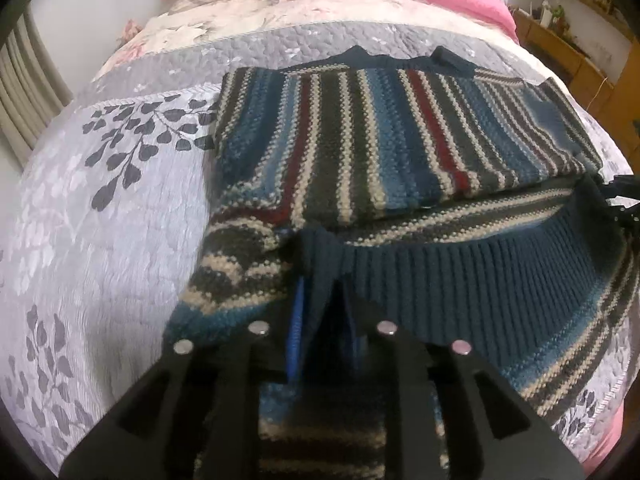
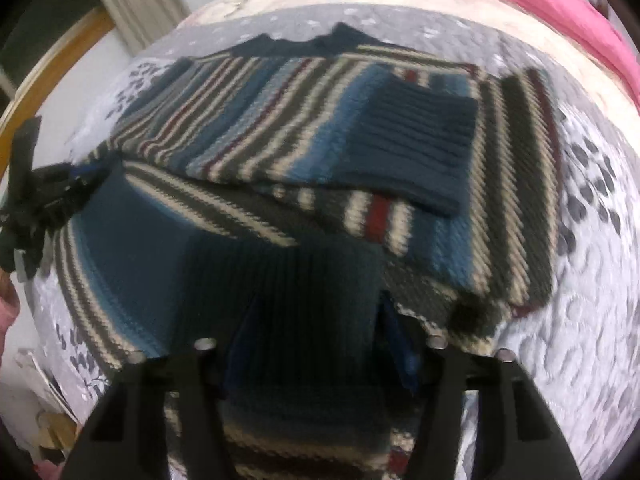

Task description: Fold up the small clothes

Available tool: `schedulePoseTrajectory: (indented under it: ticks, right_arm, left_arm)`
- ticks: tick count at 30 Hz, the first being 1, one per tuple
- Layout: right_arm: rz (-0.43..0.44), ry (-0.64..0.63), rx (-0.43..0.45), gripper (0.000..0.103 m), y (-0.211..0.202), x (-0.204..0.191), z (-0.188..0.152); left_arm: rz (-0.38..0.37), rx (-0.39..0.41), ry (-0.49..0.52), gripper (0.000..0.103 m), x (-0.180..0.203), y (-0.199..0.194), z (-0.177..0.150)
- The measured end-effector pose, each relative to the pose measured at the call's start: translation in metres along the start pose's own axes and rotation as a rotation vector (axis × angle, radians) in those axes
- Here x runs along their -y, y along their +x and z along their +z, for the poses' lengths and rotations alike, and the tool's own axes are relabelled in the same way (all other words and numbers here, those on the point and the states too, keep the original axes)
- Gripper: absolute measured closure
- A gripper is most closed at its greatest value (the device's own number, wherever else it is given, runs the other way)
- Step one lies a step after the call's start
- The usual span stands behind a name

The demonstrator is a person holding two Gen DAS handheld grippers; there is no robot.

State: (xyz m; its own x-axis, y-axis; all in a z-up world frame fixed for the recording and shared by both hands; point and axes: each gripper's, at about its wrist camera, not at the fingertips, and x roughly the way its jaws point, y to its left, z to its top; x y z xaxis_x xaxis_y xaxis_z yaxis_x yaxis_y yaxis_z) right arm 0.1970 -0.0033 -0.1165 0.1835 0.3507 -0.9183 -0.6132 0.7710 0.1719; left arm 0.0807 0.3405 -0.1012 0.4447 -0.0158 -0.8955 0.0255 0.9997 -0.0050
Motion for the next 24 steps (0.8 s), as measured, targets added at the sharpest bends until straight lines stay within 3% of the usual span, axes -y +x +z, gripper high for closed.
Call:
schedulePoseTrajectory:
  ticks: [1,2,3,5,9,15,18,24]
  right_arm:
    - [0.006,-0.025,0.005,0.071,-0.002,-0.005,0.000]
    - [0.008,-0.041,0.010,0.089,-0.004,-0.008,-0.001]
    - [0.022,-0.060,0.020,0.092,-0.008,-0.013,-0.002]
    - [0.061,-0.081,0.066,0.092,-0.024,-0.018,-0.009]
    - [0.136,-0.072,0.185,0.093,-0.069,-0.014,-0.020]
    - [0.208,0.022,0.323,0.093,-0.124,0.010,-0.006]
    - [0.159,0.040,0.354,0.093,-0.136,0.021,0.020]
    - [0.076,0.092,0.364,0.093,-0.131,0.049,0.080]
  left_arm:
    - [0.009,-0.002,0.002,0.085,0.002,0.000,0.000]
    - [0.010,-0.002,0.004,0.095,0.003,-0.001,-0.001]
    - [0.002,-0.001,0.004,0.097,0.004,-0.003,-0.002]
    - [-0.036,0.024,-0.012,0.098,0.003,-0.010,-0.004]
    - [-0.166,0.149,-0.112,0.098,-0.006,-0.047,-0.005]
    - [-0.168,0.314,-0.142,0.098,-0.004,-0.094,0.019]
    - [-0.127,0.381,-0.144,0.098,-0.003,-0.102,0.047]
    - [-0.085,0.421,-0.193,0.098,-0.015,-0.082,0.114]
